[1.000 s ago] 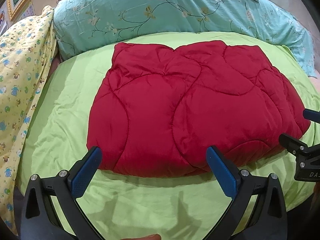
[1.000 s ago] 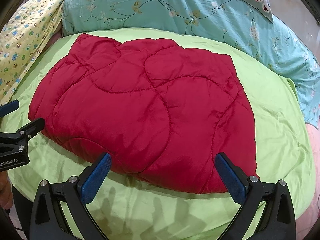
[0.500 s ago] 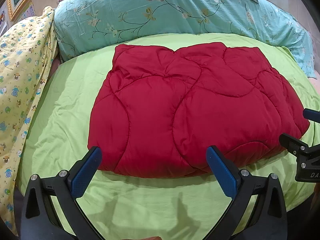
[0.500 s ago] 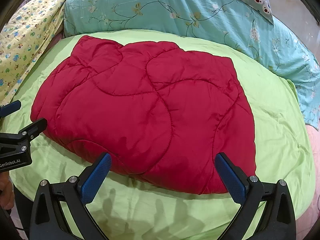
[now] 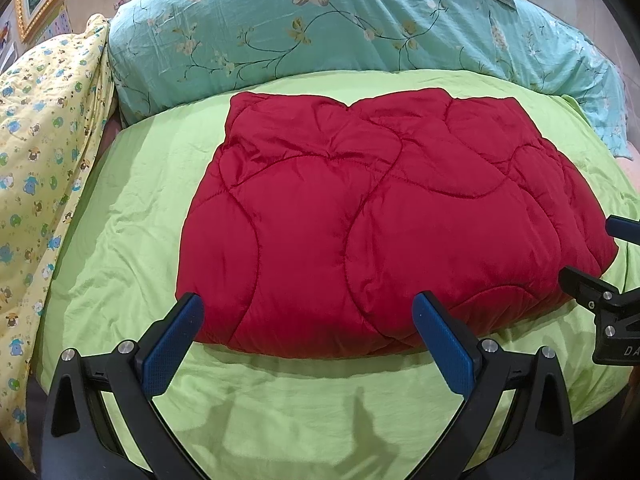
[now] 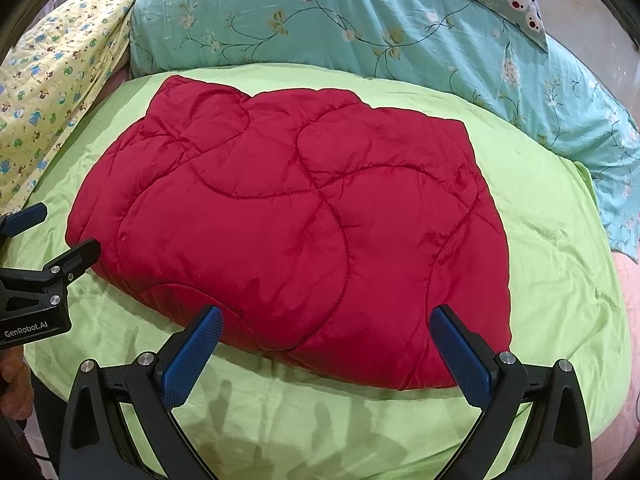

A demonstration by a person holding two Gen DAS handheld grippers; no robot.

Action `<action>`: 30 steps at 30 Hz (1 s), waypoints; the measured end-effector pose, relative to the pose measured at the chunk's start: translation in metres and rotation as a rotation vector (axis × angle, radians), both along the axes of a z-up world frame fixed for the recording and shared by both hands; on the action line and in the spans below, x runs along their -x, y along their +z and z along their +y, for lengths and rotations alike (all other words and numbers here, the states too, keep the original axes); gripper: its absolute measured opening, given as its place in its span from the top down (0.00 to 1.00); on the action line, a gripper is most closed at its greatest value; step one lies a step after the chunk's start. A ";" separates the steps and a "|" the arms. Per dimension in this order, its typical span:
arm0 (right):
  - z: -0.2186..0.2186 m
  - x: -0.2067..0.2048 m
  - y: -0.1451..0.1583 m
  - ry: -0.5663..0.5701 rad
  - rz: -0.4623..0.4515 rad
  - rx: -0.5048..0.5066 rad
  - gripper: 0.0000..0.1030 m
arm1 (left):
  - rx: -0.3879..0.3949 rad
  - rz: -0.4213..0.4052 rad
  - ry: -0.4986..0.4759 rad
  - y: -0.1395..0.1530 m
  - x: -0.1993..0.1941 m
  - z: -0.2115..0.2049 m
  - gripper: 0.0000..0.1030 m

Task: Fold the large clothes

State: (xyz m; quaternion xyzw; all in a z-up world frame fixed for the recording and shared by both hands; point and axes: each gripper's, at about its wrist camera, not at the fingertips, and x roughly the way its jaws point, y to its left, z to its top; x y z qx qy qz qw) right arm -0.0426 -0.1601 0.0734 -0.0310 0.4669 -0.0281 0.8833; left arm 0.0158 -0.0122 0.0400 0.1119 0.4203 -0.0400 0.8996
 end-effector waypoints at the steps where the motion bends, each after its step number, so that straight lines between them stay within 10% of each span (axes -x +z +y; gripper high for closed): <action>1: 0.000 0.000 0.000 0.000 0.000 0.000 0.00 | 0.000 -0.002 -0.001 0.001 0.000 0.000 0.00; 30: 0.005 0.000 0.005 0.003 -0.008 -0.001 0.00 | 0.001 -0.014 0.001 0.005 0.001 -0.003 0.00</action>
